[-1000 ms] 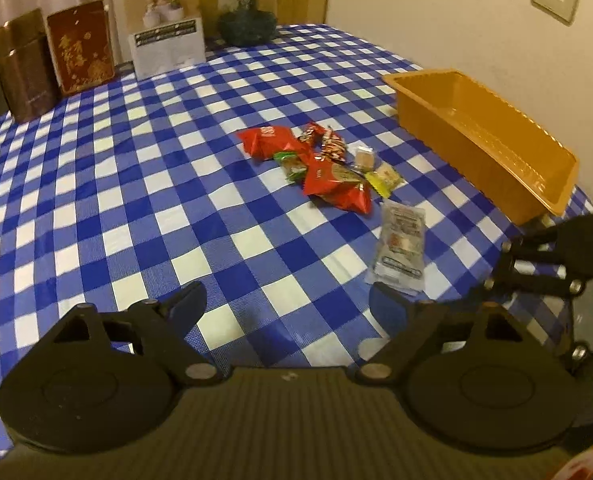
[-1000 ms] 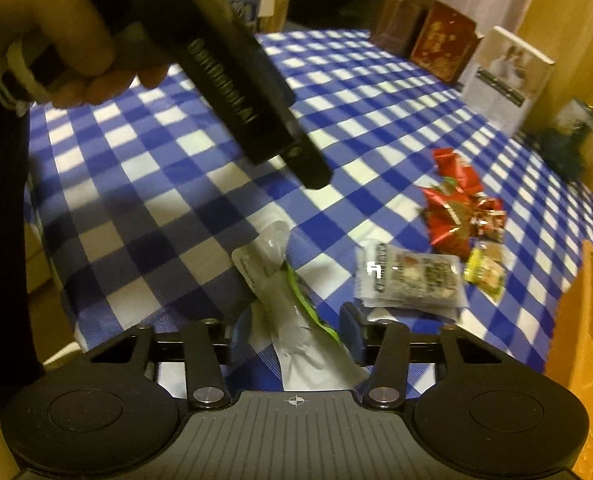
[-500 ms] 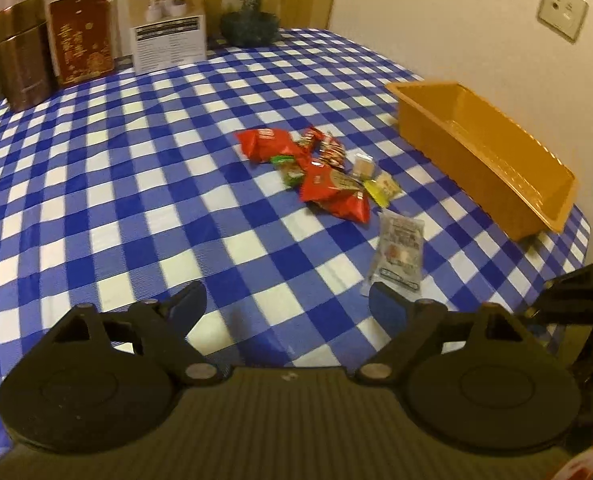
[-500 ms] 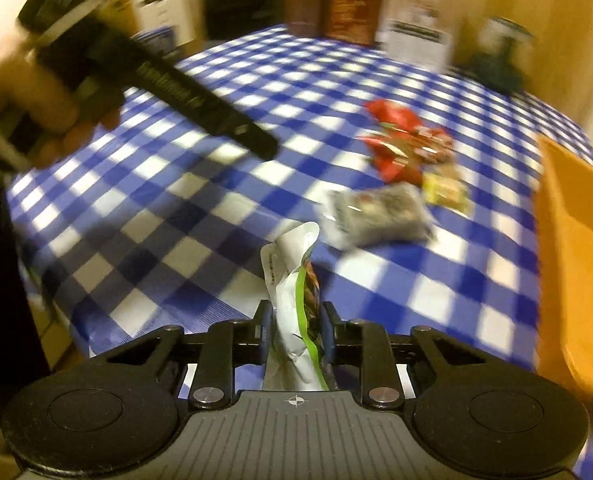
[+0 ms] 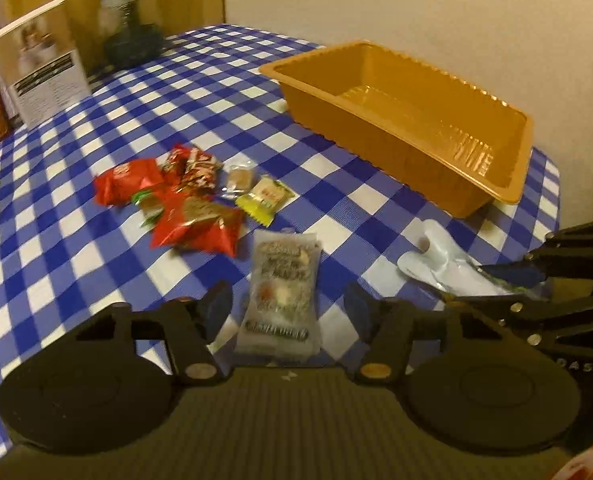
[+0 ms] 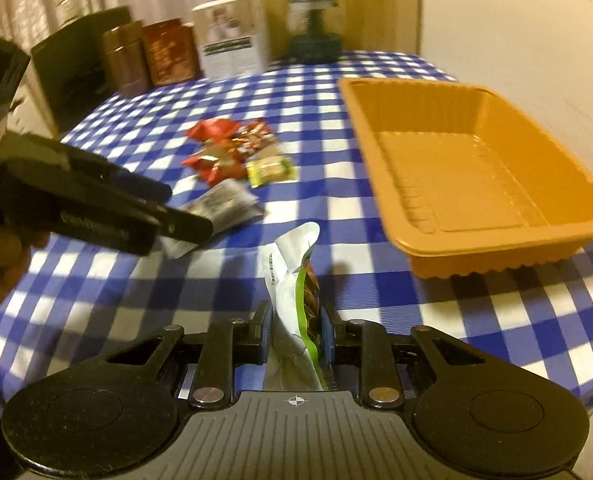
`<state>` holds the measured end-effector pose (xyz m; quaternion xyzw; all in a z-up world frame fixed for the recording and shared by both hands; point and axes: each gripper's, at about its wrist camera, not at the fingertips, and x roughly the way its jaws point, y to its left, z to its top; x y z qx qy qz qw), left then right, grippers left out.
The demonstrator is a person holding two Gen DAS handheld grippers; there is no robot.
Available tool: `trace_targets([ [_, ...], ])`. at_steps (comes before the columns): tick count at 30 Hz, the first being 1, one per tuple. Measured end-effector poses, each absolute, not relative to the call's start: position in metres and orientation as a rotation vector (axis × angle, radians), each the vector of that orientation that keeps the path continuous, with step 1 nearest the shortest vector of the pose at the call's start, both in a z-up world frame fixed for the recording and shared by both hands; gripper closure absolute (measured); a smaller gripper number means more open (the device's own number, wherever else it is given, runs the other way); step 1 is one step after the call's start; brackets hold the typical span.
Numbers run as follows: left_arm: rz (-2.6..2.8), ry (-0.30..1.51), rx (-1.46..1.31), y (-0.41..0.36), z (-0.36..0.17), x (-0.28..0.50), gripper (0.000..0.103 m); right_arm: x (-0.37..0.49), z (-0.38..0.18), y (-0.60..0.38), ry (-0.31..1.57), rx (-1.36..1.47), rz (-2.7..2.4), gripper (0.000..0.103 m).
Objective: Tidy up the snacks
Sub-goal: 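Grasp the clear cookie packet with the left gripper while the right gripper lifts the bar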
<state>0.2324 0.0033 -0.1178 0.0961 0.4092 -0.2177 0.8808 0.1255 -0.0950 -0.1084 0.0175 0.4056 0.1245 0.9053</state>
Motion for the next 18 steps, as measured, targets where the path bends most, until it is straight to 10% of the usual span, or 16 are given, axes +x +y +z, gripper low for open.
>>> trace_targets([
  [4,-0.42,0.869,0.213,-0.002,-0.129,0.241,0.064,0.127,-0.105,-0.102,0.839,0.059,0.245,0.078],
  [18,-0.376,0.898,0.172,0.002,-0.121,0.232,0.069,0.135,-0.097,-0.097,0.818,0.082,0.248,0.078],
])
